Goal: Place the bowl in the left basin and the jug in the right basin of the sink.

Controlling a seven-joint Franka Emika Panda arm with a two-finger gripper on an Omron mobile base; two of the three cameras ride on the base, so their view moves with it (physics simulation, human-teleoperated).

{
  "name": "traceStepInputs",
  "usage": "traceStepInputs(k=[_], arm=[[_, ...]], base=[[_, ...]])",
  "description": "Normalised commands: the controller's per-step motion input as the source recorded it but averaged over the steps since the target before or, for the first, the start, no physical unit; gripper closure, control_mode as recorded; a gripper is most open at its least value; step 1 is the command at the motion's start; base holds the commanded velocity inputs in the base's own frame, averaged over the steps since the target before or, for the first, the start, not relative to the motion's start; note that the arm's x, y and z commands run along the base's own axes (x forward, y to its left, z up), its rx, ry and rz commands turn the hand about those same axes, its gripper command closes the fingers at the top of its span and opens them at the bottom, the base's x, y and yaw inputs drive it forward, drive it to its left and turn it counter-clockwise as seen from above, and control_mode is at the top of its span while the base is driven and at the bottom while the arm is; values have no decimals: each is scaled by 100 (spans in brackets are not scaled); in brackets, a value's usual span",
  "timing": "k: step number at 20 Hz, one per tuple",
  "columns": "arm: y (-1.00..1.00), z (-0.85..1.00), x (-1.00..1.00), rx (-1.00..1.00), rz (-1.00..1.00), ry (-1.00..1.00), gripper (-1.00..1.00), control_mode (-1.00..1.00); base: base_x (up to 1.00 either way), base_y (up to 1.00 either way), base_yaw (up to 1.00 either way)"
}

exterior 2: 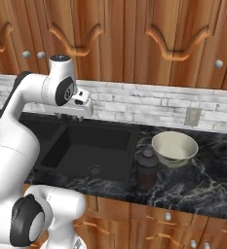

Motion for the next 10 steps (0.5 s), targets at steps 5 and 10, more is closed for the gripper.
traceStepInputs(k=[5,10], arm=[[0,0,0,0,0,0,-100,100],[0,0,0,0,0,0,-100,100]], base=[[27,-10,0],[29,-7,0]])
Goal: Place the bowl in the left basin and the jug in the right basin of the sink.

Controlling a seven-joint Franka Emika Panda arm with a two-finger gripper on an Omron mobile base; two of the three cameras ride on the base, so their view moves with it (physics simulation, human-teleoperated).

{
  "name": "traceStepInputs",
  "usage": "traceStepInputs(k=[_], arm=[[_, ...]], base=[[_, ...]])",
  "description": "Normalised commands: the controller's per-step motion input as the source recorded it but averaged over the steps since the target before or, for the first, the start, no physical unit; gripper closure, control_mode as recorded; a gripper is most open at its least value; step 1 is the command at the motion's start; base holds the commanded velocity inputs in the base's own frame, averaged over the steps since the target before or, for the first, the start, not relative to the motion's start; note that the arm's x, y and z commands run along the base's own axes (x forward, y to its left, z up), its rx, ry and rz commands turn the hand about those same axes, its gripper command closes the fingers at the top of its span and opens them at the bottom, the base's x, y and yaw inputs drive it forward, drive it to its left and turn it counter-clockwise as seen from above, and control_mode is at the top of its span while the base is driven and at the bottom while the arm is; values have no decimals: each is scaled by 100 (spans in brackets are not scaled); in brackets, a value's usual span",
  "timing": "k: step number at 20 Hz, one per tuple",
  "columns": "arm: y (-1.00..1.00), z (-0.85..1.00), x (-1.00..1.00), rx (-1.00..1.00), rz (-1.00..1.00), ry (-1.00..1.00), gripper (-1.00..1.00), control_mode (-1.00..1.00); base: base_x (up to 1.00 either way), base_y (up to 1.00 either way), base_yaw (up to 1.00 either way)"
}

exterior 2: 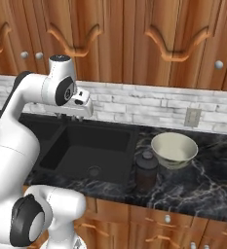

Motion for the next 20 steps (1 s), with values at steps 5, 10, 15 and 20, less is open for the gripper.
traceStepInputs(k=[5,10,15,20], arm=[[0,0,0,0,0,0,-100,100],[0,0,0,0,0,0,-100,100],[0,0,0,0,0,0,-100,100],[0,0,0,0,0,0,-100,100]], base=[[25,-6,0],[24,-6,0],[16,-6,0],[0,0,0]])
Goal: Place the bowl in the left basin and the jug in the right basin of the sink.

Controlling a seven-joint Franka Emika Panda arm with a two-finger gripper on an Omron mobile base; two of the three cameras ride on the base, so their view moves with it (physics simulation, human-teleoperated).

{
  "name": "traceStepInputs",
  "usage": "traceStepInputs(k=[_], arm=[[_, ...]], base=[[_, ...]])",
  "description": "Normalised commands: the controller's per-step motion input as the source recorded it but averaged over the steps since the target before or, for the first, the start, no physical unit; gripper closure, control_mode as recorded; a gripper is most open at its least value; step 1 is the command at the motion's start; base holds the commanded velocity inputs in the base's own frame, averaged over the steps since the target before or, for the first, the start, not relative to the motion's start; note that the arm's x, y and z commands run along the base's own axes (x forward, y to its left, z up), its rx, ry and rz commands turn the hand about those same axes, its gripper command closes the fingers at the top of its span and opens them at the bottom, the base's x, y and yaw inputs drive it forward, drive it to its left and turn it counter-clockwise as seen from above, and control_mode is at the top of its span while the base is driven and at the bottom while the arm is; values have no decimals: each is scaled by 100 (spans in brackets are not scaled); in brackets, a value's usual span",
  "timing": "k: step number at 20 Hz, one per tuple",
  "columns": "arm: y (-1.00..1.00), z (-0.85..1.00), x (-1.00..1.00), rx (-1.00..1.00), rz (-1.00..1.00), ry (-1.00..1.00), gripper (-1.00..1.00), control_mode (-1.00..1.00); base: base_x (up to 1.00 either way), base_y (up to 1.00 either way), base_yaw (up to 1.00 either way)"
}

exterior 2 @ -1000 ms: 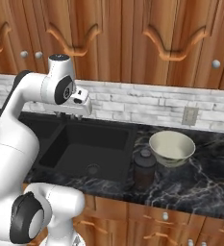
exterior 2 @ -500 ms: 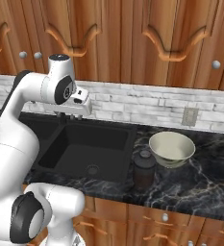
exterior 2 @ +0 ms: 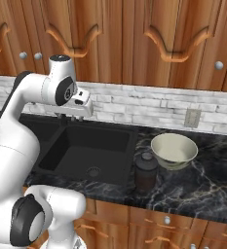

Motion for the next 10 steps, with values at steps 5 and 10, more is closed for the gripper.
traceStepInputs(k=[5,10], arm=[[0,0,0,0,0,0,-100,-100],[-2,0,-15,0,0,0,-100,-100]], base=[[0,0,0],[0,0,0]])
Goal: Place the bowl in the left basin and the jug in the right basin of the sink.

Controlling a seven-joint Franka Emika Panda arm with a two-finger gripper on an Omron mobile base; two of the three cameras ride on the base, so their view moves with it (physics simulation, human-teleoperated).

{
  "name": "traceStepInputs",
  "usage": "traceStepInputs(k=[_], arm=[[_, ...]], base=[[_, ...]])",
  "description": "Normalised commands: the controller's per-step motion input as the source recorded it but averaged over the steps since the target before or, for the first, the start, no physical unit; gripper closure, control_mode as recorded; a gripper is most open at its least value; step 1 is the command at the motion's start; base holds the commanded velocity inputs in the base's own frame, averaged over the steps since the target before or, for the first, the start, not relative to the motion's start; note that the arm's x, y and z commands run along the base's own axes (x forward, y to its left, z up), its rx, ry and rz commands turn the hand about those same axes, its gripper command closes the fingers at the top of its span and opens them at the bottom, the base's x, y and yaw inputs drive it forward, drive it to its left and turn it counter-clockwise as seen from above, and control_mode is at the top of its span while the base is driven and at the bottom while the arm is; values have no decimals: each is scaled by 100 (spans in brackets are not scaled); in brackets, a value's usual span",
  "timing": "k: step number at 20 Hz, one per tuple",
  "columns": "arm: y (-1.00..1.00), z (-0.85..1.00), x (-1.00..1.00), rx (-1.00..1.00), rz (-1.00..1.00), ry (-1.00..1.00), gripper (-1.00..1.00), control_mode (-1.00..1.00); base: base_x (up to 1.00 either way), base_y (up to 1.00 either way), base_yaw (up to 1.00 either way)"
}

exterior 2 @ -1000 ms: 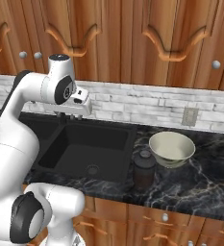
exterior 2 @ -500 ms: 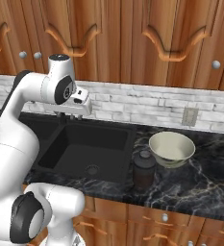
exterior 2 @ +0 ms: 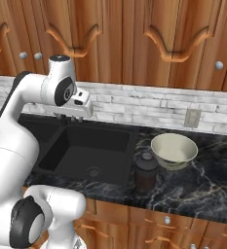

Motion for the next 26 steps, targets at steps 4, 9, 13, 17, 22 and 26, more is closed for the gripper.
traceStepInputs(k=[4,9,13,17,22,26], arm=[[-15,0,-29,0,0,0,-100,-100],[-19,0,-30,-4,-6,0,-100,-100],[-37,-1,-29,-1,-5,0,-100,-100],[-47,-2,-33,0,-1,0,-100,-100],[-49,-1,-28,0,0,0,-100,-100],[-46,0,-28,0,0,0,-100,-100]], base=[[0,0,0],[0,0,0],[0,0,0],[0,0,0],[0,0,0],[0,0,0]])
